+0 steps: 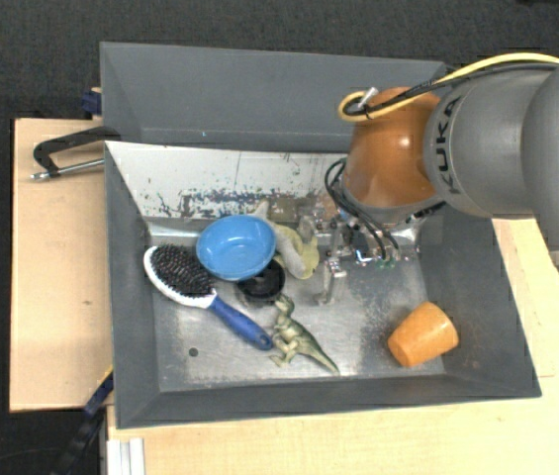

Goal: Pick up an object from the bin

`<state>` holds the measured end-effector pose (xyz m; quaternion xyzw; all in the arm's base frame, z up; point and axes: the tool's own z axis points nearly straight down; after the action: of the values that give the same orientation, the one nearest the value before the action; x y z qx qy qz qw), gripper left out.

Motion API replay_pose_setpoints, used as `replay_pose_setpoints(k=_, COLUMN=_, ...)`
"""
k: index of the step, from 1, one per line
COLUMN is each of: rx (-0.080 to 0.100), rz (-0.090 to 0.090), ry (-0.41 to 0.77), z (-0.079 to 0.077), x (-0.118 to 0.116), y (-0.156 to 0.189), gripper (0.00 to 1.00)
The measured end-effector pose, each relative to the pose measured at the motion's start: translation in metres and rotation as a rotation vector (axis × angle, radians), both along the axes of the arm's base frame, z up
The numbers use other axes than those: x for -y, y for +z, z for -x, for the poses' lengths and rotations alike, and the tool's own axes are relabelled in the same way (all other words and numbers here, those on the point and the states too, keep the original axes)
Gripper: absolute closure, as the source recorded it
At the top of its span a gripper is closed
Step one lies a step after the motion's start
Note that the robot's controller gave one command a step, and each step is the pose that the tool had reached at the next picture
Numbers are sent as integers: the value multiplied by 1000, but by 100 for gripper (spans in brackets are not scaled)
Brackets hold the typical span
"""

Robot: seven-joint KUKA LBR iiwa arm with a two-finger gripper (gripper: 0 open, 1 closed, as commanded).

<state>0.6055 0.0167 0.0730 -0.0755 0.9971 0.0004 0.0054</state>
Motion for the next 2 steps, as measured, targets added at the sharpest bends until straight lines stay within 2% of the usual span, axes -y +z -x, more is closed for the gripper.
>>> replay_pose_setpoints(k=1, rx=0, rz=0, ry=89, z=10, x=-17, y=53, gripper=0)
replay_pose_setpoints(k=2, rx=-8, rz=2, ry=119, z=18, x=-17, y=44, gripper=0)
